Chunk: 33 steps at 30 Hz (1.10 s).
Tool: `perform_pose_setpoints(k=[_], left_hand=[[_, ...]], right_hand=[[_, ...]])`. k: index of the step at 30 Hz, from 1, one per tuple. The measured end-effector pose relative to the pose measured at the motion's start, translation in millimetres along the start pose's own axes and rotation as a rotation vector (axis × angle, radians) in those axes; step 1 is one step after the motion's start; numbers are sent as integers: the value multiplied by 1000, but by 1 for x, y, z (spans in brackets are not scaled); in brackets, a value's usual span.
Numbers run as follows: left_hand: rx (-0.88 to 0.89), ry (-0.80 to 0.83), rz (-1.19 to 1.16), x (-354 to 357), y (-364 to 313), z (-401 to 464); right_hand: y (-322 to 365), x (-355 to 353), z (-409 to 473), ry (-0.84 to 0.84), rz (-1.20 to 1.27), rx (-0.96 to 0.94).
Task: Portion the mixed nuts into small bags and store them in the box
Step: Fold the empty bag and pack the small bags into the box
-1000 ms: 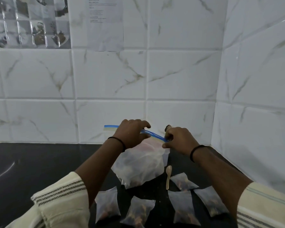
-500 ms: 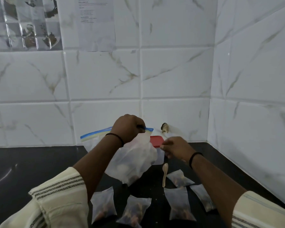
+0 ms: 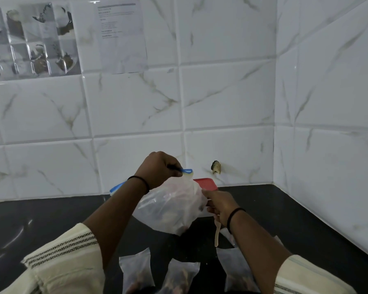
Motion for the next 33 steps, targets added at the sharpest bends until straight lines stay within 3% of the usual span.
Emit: perform_pose_setpoints(k=[2,7,10,13,16,18,20,22,26,30,33], left_hand=[[0,-21,-58,-4,2,0],[-118,-379,-454,-56,24,8],[-125,-342,-386,-67,23,15],[-66,-306,-270,-65,18,20],[-20,-252,-248,-61,16,21],[4,-207,-223,-55,12,20],[35,-166,-203,-46,6,18],[53,-141,-211,-36,1,16],[4,-129,-165,-29,14,8],[-159,-289,-25,-37,63,-21],[-279,-314,-232,-35,101,-47]], right_hand=[[-1,1,4,-33,4,-27],[-22,-15,17,-94,51,-77],[-25,-13,20,-69,-73,-94],[-16,-5,18,-65,-376,-165],[12,-3,5,-207,-582,-473],[41,7,-17,-121,-436,-703],[66,26,-34,107,-329,-793],[81,37,-38,188,-376,-836],[88,35,-30,72,-385,-840],[74,20,-21,62,-206,-767],[63,14,-7,63,-187,-728]])
Point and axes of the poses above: each hand's wrist, its own z-axis towards the middle knuckle, its own x-axis out of the palm, y = z × x, the point moved 4 cm from there along z, towards the middle knuckle, and after that the axes turned 6 degrees about z, right-handed, at the moved point
